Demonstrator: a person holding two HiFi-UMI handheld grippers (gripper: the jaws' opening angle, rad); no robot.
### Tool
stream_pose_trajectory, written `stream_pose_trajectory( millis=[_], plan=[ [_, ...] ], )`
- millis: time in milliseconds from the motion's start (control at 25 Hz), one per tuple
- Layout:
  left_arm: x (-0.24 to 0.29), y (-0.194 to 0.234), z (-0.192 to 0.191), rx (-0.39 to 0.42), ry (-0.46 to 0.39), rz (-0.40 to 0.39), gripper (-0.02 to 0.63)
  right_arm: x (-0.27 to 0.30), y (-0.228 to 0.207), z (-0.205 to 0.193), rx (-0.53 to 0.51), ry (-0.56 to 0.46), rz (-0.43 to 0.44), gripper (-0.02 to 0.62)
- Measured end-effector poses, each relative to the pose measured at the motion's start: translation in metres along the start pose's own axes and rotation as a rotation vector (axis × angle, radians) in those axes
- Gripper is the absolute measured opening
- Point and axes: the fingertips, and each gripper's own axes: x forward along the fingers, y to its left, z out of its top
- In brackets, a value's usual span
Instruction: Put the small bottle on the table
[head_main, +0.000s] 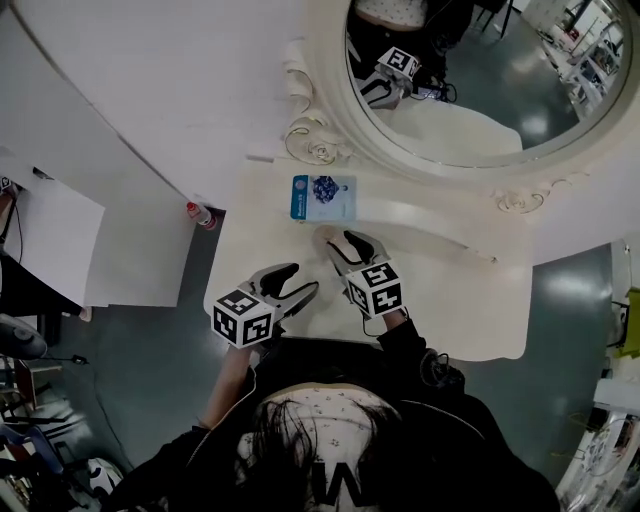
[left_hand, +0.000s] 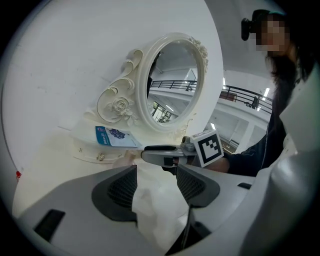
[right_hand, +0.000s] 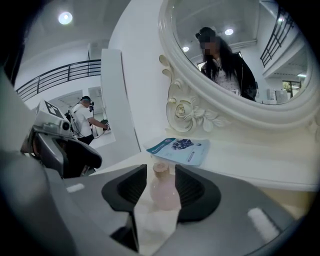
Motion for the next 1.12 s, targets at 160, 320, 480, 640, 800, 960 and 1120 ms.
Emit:
stream_pose_trajectory(
  millis=[160,320,480,640,800,960,1120],
  plan=[
    [0.009,-0.01,0.002,0.01,0.005,-0.032,0.249,-0.028,0.007,0.007,0.018,-0.036,-0.008,0.173],
    [0.017,-0.023,0.005,0.022,0.002,-0.057,0.249,-0.055,0.009,0.014,0.035,-0.075,-0.015,0.173],
    [0.017,-0.034,0.002,0.021,-0.007,-0.055,0.249,-0.081,0.018,0.017,0.029,-0.103,-0.01,0.173],
    [0.019,-0.05,-0.003,0.023,-0.019,-0.051,0.249,-0.11,0.027,0.021,0.023,-0.133,0.007,0.173],
    [0.018,-0.072,-0.009,0.029,-0.032,-0.04,0.249,-0.138,0.037,0.019,0.006,-0.157,0.025,0.172],
    [0.015,-0.1,-0.016,0.034,-0.048,-0.02,0.248,-0.17,0.046,0.009,-0.009,-0.159,0.044,0.172],
    [0.012,-0.129,-0.026,0.036,-0.071,0.009,0.249,-0.205,0.051,0.003,-0.008,-0.189,0.062,0.171]
  ],
)
